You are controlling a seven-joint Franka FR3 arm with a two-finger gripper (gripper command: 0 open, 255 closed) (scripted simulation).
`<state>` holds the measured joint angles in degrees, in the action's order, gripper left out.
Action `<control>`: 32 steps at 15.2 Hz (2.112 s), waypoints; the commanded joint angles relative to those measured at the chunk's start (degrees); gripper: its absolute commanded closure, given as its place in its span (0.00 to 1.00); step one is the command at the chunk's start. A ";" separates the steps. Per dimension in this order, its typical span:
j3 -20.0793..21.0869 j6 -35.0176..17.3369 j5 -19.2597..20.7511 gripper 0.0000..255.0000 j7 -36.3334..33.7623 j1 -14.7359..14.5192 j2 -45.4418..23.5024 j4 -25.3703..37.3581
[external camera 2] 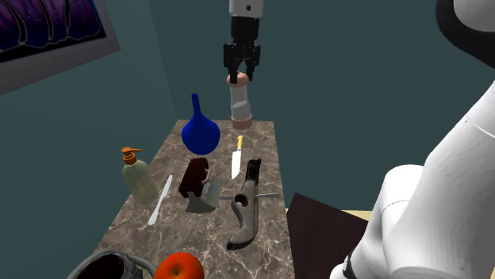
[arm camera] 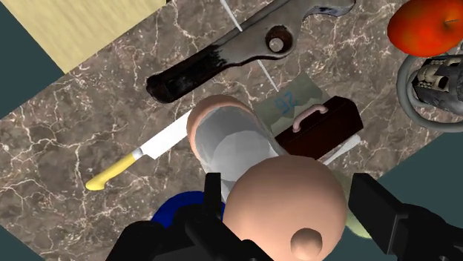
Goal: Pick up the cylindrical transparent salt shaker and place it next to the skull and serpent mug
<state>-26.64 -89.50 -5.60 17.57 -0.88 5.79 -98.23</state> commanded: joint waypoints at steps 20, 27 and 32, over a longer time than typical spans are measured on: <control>19.05 -6.21 -1.60 1.00 -30.39 -11.82 6.83 -8.86; 24.66 -7.68 -2.67 1.00 -39.51 -15.68 2.99 -5.19; 25.40 -10.93 -2.81 1.00 -40.32 -16.23 2.67 -7.96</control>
<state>-1.34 -99.56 -8.39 -22.69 -17.04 8.32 -105.25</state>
